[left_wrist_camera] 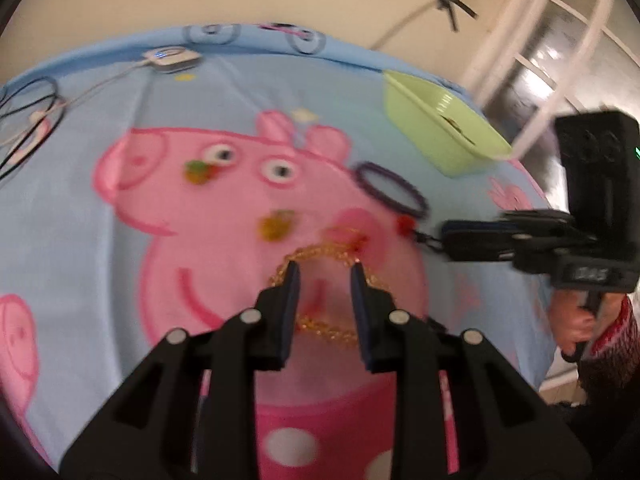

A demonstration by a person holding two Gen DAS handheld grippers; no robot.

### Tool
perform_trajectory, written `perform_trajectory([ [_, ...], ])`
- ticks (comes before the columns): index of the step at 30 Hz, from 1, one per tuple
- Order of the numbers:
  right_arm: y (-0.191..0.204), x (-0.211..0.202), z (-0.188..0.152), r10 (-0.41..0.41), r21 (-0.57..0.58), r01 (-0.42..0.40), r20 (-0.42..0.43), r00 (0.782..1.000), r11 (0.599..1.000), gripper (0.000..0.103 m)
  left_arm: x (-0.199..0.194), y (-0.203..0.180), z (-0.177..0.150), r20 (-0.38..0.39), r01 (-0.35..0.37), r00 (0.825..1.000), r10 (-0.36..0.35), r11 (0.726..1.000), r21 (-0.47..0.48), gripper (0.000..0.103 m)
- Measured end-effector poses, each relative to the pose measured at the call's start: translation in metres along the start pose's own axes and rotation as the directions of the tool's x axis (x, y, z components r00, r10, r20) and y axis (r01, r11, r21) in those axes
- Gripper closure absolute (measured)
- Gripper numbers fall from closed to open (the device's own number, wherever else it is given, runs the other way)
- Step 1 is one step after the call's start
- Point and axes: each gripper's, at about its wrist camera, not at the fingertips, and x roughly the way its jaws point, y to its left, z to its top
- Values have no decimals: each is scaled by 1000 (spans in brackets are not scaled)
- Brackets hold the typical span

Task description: Organize jewelry

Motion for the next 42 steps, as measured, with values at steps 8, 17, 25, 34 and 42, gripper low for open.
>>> perform_trajectory([
  [8,-20,-20,6,-57,54,54,58,997,997,103,-39,32,10,93,71,994,-62,993,-91,78],
  [17,22,13,4,-50,-77,50,0,999,996,94,-51,44,-1,82,54,996,-43,988,-143,71],
  [25,39,47,2,-72,-95,65,-68,995,993,91,-28,34,-4,22,-12,1000,14,997,-81,71],
  [34,48,66,1,-138,-127,130,-55,989,983,103,-17,25,-10,-3,-87,996,87,995,-49,93],
  [42,61,63,-15,-34,-186,6,-143,989,982,103,-24,12,-23,-48,-29,998,29,1000,0,96],
])
